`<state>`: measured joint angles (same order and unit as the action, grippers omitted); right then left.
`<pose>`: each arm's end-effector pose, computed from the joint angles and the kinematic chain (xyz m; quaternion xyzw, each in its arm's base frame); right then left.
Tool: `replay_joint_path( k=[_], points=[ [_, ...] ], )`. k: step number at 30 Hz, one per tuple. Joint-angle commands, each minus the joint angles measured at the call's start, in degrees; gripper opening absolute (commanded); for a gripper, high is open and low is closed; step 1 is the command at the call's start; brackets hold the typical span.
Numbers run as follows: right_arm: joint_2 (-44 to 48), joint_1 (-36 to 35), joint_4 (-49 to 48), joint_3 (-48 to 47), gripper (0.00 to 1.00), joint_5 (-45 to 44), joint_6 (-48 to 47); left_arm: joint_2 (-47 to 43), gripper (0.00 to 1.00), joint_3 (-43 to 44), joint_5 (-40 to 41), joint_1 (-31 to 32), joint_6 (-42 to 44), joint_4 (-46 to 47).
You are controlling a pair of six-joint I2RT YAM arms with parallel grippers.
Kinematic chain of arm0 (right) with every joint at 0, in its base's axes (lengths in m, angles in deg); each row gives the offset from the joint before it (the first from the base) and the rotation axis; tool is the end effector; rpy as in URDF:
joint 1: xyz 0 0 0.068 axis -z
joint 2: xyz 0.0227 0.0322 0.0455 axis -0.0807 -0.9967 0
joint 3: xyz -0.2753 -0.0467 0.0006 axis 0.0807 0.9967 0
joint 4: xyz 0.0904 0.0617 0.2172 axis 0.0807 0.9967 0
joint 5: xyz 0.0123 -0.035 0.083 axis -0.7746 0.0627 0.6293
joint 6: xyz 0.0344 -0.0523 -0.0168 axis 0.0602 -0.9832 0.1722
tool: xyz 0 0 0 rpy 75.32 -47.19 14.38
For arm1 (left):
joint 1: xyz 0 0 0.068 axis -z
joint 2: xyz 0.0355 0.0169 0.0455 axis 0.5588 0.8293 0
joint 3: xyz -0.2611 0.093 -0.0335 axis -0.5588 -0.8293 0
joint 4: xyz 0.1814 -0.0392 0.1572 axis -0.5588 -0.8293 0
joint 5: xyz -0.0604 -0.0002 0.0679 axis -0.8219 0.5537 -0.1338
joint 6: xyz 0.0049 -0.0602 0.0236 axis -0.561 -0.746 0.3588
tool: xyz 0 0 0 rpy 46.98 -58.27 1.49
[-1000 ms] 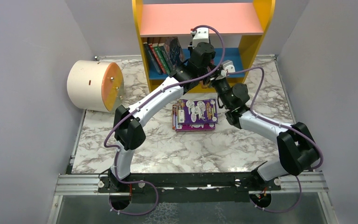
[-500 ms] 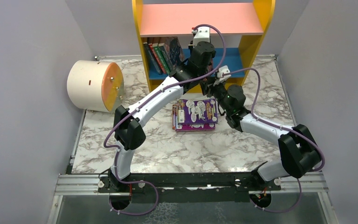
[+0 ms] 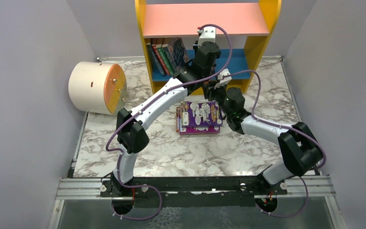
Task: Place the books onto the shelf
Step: Place the book on the shelf.
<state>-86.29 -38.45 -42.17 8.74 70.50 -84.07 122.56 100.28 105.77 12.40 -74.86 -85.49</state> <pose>0.2826 0.1822 0.2757 -0.1467 0.7032 0.1840 0.6709 0.3450 -0.3177 0.4179 -0.0157 0.7547 -0.1154 0.6456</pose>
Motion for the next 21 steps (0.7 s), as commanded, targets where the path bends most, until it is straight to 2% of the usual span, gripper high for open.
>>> replay_joint_path(
  k=[1, 5, 9, 16, 21],
  points=[
    [-3.22, -0.77, -0.18, -2.32, 0.35, -2.78, 1.74, -1.64, 0.00, 3.68, 1.42, 0.98, 0.12, 4.32],
    [-4.46, -0.81, -1.97, -2.87, 0.31, -3.86, 2.16, -2.05, 0.00, 3.26, 1.41, 1.28, 0.20, 4.37],
    [-5.22, -0.80, -2.44, -3.87, 0.14, -5.47, 2.40, -2.66, 0.00, 2.71, 1.50, 1.74, 0.29, 4.45],
    [-7.44, -0.81, -4.34, -5.25, 0.04, -6.09, 1.90, -5.37, 0.00, -0.92, 1.67, 2.30, 0.42, 5.34],
    [-11.22, -0.87, -11.07, -5.63, 0.01, -8.74, 0.49, -7.40, 0.00, -4.65, 1.27, 2.33, 1.17, 7.45]
  ],
)
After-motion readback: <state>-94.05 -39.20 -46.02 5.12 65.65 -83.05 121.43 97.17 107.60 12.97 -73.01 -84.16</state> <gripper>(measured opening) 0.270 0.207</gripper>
